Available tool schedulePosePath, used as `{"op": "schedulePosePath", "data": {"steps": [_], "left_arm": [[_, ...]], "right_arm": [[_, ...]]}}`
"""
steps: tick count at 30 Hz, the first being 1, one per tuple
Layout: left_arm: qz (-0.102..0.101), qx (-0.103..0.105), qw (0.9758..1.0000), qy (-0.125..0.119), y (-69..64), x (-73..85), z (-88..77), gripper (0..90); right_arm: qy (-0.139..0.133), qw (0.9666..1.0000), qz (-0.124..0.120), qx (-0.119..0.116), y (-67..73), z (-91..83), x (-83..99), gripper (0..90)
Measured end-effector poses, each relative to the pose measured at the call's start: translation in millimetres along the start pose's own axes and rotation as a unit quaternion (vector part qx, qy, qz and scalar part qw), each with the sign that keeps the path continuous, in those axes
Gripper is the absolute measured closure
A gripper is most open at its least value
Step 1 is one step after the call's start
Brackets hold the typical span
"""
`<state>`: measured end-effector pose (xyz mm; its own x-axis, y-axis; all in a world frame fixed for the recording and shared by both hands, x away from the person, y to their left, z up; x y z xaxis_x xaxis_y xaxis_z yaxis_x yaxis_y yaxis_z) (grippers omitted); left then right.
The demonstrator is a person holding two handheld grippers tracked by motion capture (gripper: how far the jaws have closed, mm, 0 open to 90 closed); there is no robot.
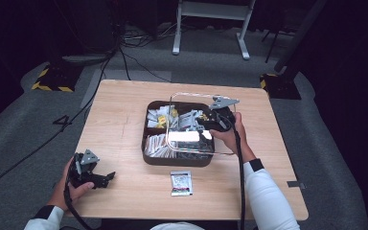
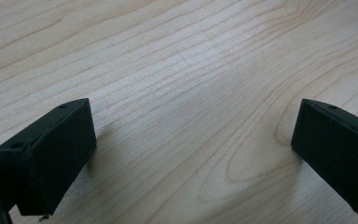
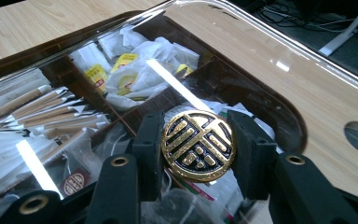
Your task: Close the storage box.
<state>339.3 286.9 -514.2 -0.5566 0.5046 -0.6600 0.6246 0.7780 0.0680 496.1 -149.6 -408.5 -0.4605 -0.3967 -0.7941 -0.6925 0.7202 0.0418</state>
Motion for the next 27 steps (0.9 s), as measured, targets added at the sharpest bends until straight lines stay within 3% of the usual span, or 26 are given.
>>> {"op": "schedulePosePath", "data": {"steps": [27], "left_arm": [[0.001, -0.001, 1.0000, -0.001, 0.0, 0.2, -0.1, 0.1]], "right_arm": [[0.026, 0.9993, -0.011, -0.023, 36.9, 48.7, -9.3, 59.1]]}}
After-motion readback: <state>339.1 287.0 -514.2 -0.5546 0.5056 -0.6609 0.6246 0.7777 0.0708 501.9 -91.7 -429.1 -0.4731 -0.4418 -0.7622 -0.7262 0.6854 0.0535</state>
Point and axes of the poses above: each handheld gripper's, and its own axes: z roughly forward along the jaws, x roughly out of its underside, y roughly to its left, the point moved 1 cm from there along z, roughly forward along the jaws, and after that the axes turned 8 degrees about z, right-handed, at the moved point
